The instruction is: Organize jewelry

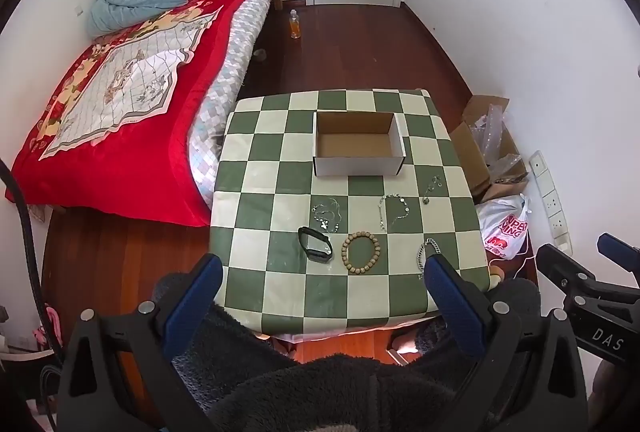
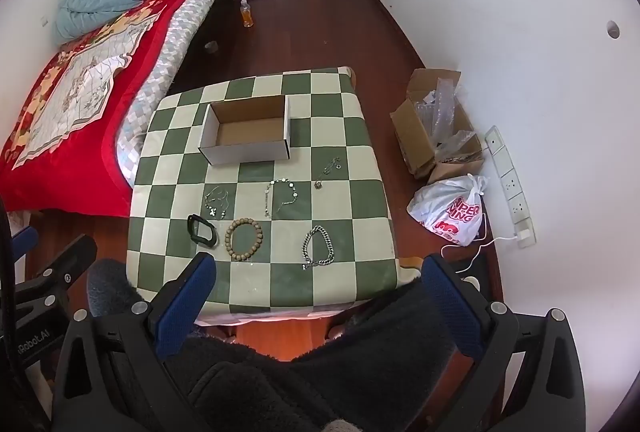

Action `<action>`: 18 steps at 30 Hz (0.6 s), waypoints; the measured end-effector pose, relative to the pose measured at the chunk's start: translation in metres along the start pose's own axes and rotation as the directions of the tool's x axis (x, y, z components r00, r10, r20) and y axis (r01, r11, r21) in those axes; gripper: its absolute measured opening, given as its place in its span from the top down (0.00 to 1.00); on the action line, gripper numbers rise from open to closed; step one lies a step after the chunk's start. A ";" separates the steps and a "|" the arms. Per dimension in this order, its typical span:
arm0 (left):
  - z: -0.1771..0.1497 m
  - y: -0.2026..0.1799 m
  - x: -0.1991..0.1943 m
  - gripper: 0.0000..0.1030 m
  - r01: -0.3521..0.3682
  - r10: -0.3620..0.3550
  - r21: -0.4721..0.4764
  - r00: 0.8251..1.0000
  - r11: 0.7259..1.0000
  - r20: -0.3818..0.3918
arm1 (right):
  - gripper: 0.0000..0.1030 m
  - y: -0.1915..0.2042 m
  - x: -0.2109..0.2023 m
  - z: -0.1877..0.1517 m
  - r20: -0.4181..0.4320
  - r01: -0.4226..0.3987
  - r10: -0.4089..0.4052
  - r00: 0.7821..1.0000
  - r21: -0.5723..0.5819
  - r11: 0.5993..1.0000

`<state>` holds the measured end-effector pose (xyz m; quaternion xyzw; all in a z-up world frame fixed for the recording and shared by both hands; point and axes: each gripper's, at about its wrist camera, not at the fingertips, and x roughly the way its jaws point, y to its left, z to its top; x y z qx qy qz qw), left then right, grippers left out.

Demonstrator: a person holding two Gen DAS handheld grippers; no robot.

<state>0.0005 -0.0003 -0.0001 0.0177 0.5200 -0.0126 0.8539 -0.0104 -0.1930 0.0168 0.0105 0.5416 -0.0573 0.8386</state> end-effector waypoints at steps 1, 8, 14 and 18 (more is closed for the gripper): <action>0.000 0.000 0.000 0.00 0.001 -0.001 -0.001 1.000 1.000 0.000 | 0.00 0.000 -0.001 0.000 0.010 0.000 0.000 1.000 -0.001 1.000; 0.005 0.001 -0.002 0.00 0.005 -0.005 -0.004 1.000 1.000 0.003 | 0.00 0.003 -0.005 -0.002 0.003 0.001 -0.001 1.000 -0.008 1.000; 0.005 0.000 -0.007 0.00 0.006 -0.006 -0.007 1.000 1.000 0.014 | 0.00 -0.001 -0.008 0.002 0.004 -0.002 0.002 1.000 -0.006 1.000; 0.005 0.000 -0.008 0.00 0.007 -0.007 -0.007 1.000 1.000 0.013 | 0.00 -0.001 -0.008 0.003 0.007 0.000 0.000 1.000 -0.006 1.000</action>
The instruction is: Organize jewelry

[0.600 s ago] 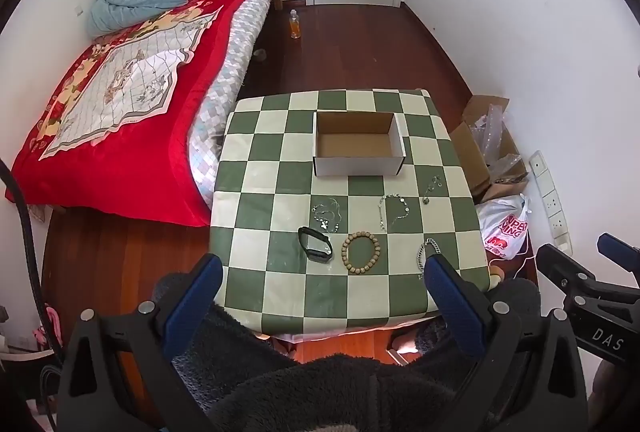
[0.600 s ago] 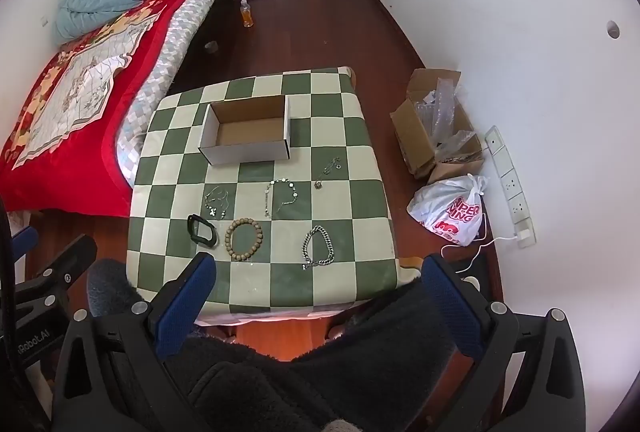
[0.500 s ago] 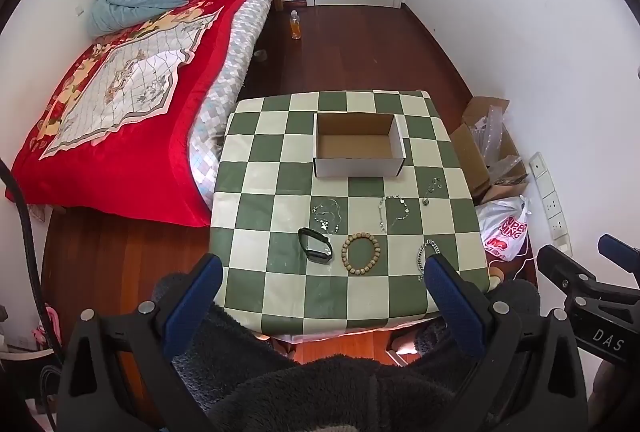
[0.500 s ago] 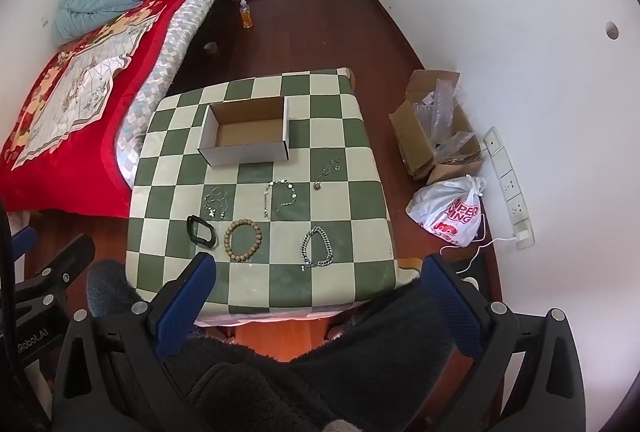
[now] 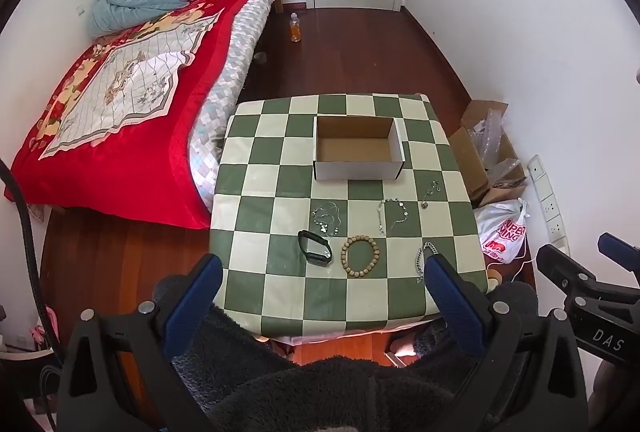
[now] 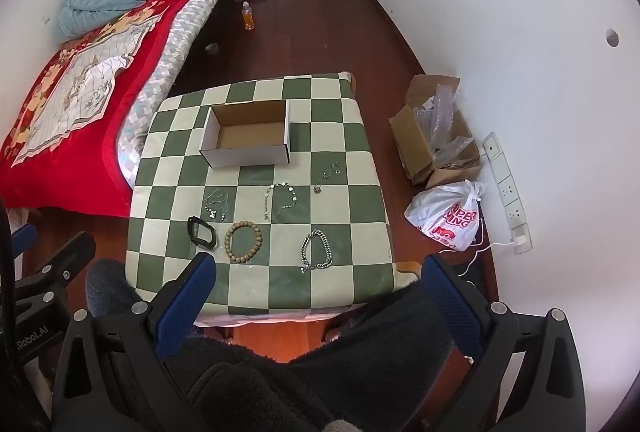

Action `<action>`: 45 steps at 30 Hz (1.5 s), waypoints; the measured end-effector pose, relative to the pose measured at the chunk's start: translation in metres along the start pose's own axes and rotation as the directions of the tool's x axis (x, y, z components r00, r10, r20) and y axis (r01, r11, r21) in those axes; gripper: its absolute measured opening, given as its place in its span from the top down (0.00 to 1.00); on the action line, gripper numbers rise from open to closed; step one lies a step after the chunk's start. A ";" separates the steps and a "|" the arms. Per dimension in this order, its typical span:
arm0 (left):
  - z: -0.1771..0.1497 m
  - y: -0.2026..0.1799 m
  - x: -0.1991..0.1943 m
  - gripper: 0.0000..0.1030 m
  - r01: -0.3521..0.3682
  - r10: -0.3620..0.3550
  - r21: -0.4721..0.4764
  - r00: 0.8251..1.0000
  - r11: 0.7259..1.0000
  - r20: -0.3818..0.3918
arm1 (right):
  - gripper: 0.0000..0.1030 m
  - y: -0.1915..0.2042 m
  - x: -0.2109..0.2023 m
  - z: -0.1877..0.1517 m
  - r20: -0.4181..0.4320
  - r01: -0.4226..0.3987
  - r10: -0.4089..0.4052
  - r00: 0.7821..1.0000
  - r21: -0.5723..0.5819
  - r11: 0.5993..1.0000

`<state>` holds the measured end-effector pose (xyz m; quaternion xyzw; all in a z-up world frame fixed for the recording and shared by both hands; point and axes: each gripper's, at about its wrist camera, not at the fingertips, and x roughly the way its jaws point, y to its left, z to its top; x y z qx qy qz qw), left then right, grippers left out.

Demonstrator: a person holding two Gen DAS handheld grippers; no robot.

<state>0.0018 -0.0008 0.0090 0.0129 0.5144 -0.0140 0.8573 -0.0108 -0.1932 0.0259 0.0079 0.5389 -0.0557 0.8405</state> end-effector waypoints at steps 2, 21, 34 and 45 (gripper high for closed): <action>0.001 0.000 -0.003 0.00 -0.001 0.001 0.001 1.000 1.000 0.000 | 0.00 0.000 -0.001 0.002 0.002 0.003 -0.003 1.000 -0.003 1.000; 0.000 0.002 -0.002 0.00 0.002 -0.002 -0.004 1.000 1.000 0.005 | 0.00 0.002 -0.004 0.001 0.013 0.013 -0.012 1.000 -0.007 1.000; 0.000 0.002 -0.002 0.00 0.004 -0.004 -0.004 1.000 1.000 0.006 | 0.00 0.001 -0.006 0.002 0.020 0.015 -0.015 1.000 -0.006 1.000; 0.001 0.000 -0.005 0.00 0.002 -0.002 -0.001 1.000 1.000 0.014 | 0.00 0.002 -0.006 0.001 0.021 0.016 -0.015 1.000 -0.008 1.000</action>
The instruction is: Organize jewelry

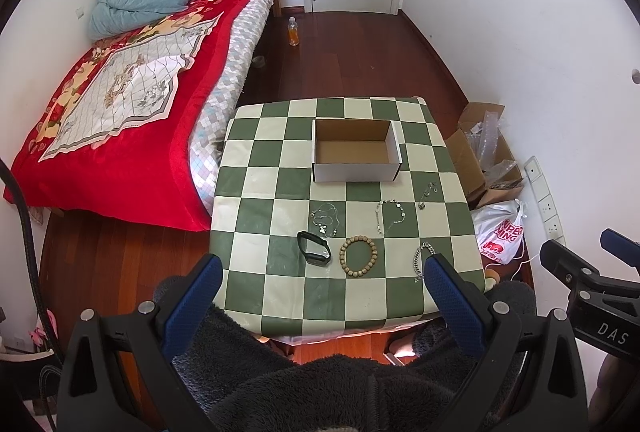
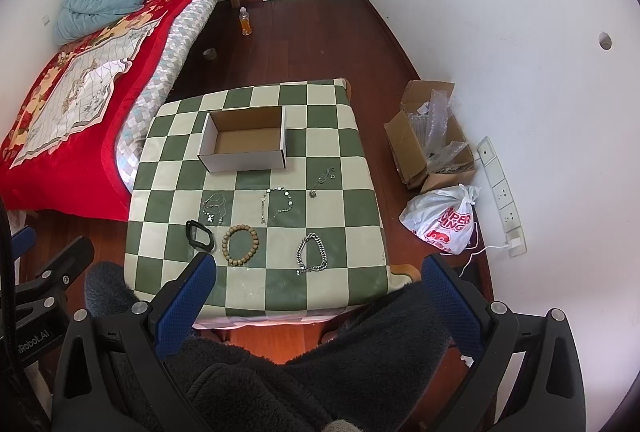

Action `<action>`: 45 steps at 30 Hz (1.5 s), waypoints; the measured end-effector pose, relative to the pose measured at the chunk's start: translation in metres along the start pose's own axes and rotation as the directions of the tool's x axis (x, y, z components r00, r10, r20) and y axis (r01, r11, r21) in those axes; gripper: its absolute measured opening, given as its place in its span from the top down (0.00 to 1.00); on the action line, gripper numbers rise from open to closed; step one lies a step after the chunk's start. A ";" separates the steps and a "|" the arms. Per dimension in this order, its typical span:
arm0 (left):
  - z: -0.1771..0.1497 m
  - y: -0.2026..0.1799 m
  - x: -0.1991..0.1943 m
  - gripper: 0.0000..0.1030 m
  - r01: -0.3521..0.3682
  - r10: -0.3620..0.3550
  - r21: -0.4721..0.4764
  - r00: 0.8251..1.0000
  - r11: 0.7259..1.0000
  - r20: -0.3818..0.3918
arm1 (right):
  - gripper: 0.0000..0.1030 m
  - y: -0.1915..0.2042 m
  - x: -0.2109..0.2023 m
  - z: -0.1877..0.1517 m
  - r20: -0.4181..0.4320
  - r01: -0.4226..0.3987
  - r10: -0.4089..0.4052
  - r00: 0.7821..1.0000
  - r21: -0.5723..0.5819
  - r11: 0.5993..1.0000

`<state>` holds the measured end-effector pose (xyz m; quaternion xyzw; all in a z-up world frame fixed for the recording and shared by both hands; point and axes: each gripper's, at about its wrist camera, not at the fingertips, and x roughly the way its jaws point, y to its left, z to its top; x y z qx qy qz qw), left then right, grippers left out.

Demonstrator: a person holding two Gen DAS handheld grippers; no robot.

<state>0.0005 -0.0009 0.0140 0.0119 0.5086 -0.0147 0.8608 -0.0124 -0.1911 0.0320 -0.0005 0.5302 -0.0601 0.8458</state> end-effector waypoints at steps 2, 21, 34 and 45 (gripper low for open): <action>0.001 -0.001 -0.001 0.00 0.001 -0.001 0.000 1.000 1.000 0.002 | 0.00 -0.001 -0.001 0.002 0.001 -0.001 0.001 1.000 0.000 1.000; 0.004 -0.003 -0.008 0.00 0.006 -0.006 -0.002 1.000 1.000 0.006 | 0.00 -0.007 -0.011 0.003 0.011 -0.003 0.003 1.000 0.003 1.000; 0.007 -0.002 -0.005 0.00 -0.016 0.016 0.005 0.999 1.000 0.029 | 0.00 -0.004 -0.011 0.003 0.023 -0.018 0.018 1.000 0.007 1.000; 0.017 -0.017 0.127 0.00 -0.227 0.231 0.096 0.972 0.969 -0.038 | 0.00 -0.040 0.081 0.011 -0.051 0.073 -0.069 0.996 0.070 0.995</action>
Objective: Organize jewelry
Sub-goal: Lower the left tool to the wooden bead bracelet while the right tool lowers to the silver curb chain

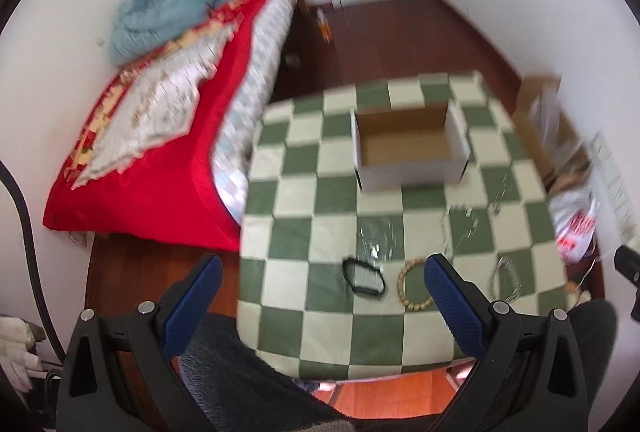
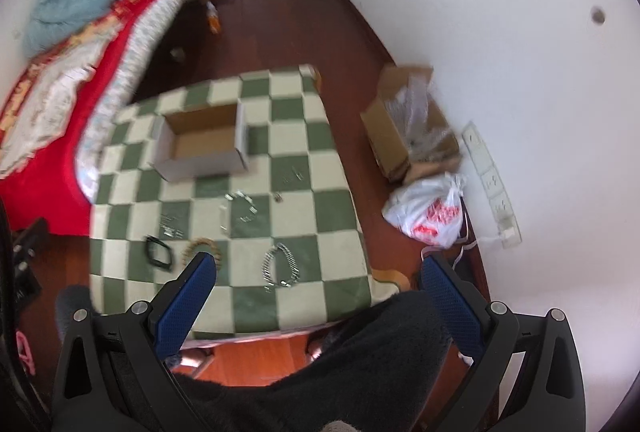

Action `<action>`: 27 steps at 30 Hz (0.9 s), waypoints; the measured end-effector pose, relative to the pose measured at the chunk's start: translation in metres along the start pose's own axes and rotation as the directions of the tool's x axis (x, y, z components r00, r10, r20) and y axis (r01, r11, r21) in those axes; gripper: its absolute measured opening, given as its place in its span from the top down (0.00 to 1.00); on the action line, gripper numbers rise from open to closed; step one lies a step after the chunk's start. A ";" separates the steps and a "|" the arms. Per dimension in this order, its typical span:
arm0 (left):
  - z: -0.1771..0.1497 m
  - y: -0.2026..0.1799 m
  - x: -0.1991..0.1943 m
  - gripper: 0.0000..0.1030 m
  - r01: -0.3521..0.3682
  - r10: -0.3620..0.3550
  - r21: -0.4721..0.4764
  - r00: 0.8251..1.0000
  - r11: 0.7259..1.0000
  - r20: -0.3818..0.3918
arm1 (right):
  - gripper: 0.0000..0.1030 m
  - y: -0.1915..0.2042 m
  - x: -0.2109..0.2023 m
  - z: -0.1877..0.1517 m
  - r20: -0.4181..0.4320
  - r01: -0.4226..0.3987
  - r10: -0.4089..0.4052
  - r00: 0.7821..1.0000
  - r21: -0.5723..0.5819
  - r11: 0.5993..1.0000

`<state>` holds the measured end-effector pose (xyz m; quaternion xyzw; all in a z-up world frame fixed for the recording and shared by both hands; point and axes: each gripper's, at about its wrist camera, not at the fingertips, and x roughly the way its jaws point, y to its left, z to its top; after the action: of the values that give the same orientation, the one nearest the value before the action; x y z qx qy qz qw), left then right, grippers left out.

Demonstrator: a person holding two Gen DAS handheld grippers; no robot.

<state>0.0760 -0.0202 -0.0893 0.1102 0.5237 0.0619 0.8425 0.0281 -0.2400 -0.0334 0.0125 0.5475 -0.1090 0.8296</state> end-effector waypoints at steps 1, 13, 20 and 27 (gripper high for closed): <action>-0.002 -0.006 0.016 0.00 0.005 -0.004 0.012 0.999 1.000 -0.034 | 0.00 -0.002 0.015 0.001 -0.023 -0.001 0.001 1.000 0.003 1.000; -0.042 -0.064 0.149 0.01 0.096 -0.079 0.039 0.948 0.995 -0.309 | 0.00 0.002 0.205 -0.014 -0.348 -0.019 0.016 0.937 -0.003 1.000; -0.056 -0.081 0.179 0.03 0.126 -0.100 0.045 0.921 0.991 -0.376 | 0.00 0.012 0.257 -0.028 -0.434 -0.019 0.007 0.901 -0.022 1.000; -0.052 -0.087 0.185 0.20 0.124 -0.110 0.015 0.926 0.992 -0.362 | 0.14 0.013 0.276 -0.032 -0.459 -0.035 0.025 0.888 -0.013 0.999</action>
<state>0.1106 -0.0574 -0.2940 0.0814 0.6758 0.0208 0.7323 0.1056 -0.2692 -0.2991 0.0377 0.7286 -0.0843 0.6786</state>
